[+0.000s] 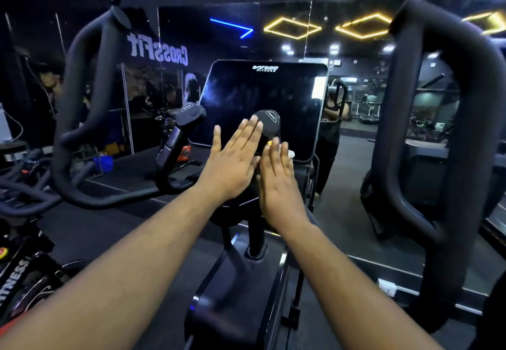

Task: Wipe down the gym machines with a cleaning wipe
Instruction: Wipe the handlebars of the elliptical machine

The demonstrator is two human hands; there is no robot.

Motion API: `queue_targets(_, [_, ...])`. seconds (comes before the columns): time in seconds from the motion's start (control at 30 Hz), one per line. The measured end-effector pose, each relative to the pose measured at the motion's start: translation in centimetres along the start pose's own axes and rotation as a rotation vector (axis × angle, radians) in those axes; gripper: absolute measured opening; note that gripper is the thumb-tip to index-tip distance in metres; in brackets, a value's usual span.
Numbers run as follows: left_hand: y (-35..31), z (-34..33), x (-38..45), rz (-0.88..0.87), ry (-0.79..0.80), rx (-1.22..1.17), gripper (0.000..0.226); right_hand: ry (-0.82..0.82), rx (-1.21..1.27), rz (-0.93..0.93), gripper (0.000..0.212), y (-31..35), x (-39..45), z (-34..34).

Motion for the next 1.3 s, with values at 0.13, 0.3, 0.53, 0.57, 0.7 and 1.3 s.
queue_targets(0.13, [2.4,-0.2,-0.5,0.084,0.003,0.000,0.068,0.127,-0.295,-0.008,0.084,0.4,5.5,1.6])
queue_targets(0.3, [3.9,-0.2,-1.4,0.126,0.027,-0.003,0.066,0.139,-0.363,-0.002,0.076,0.9,8.3,2.3])
queue_targets(0.53, [6.7,-0.2,-4.1,0.178,0.083,0.092,0.068,0.101,-0.321,0.129,0.066,2.4,1.9,0.2])
queue_targets(0.57, [7.2,-0.1,-4.3,0.187,0.073,0.090,0.068,0.057,-0.290,0.130,0.067,2.8,1.8,-0.1])
queue_targets(0.7, [9.7,0.7,-5.8,0.267,-0.034,0.022,0.071,-0.100,-0.033,0.169,0.065,5.4,4.1,-0.1])
queue_targets(1.3, [16.1,-2.1,-7.2,0.374,0.126,-0.164,0.082,-0.013,-0.406,0.384,0.044,10.1,15.6,-8.0])
Point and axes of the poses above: each hand's wrist, its own x-axis towards the middle knuckle, its own z-axis out of the back of the hand, y = z × x, the point moved 6 cm from there along x, towards the middle knuckle, and after that the axes turned 7 degrees about y, right-handed, at the moved point
